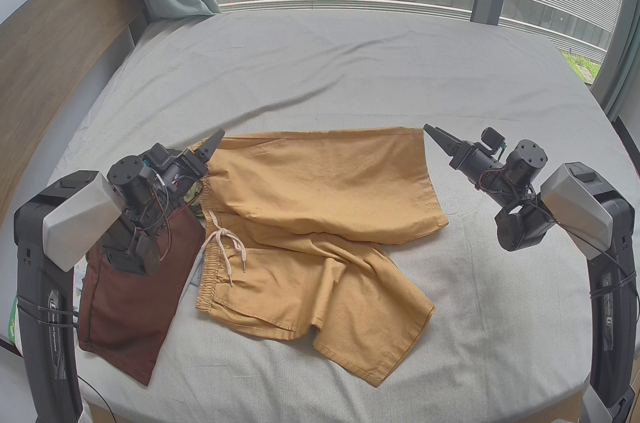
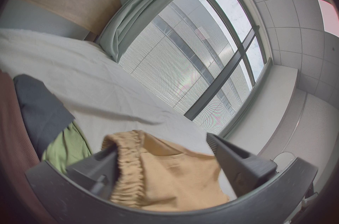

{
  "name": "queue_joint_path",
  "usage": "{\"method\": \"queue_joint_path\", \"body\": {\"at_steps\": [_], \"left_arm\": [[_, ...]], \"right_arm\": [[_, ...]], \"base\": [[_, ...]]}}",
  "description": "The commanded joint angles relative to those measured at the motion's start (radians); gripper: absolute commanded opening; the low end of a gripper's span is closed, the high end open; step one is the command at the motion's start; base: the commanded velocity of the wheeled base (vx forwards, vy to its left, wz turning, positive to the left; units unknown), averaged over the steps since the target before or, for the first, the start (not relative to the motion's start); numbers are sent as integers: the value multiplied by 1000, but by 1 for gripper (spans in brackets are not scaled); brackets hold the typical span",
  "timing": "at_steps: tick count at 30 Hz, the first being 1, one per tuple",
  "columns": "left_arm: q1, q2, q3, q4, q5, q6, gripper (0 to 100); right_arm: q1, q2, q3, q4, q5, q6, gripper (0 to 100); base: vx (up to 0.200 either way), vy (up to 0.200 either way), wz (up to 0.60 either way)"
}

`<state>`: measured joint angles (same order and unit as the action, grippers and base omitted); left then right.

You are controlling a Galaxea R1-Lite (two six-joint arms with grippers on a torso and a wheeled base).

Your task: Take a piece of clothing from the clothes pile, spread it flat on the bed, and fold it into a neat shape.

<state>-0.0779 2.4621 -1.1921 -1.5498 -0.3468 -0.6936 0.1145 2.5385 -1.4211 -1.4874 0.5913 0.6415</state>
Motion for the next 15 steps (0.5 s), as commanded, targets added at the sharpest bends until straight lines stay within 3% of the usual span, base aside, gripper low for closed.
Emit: {"method": "queue_joint_path", "body": {"at_steps": [1, 5, 15], "left_arm": [[-14, -6, 43, 10, 0, -7, 100], [-14, -28, 103, 13, -1, -7, 100], [-2, -166, 338, 5, -9, -1, 100]], "right_arm": [[-7, -4, 30, -8, -1, -2, 100], [-10, -29, 94, -22, -1, -3, 100], [33, -261, 518, -56, 4, -77, 100]], "base": [[0, 0, 0], [0, 0, 0], [0, 0, 0]]}}
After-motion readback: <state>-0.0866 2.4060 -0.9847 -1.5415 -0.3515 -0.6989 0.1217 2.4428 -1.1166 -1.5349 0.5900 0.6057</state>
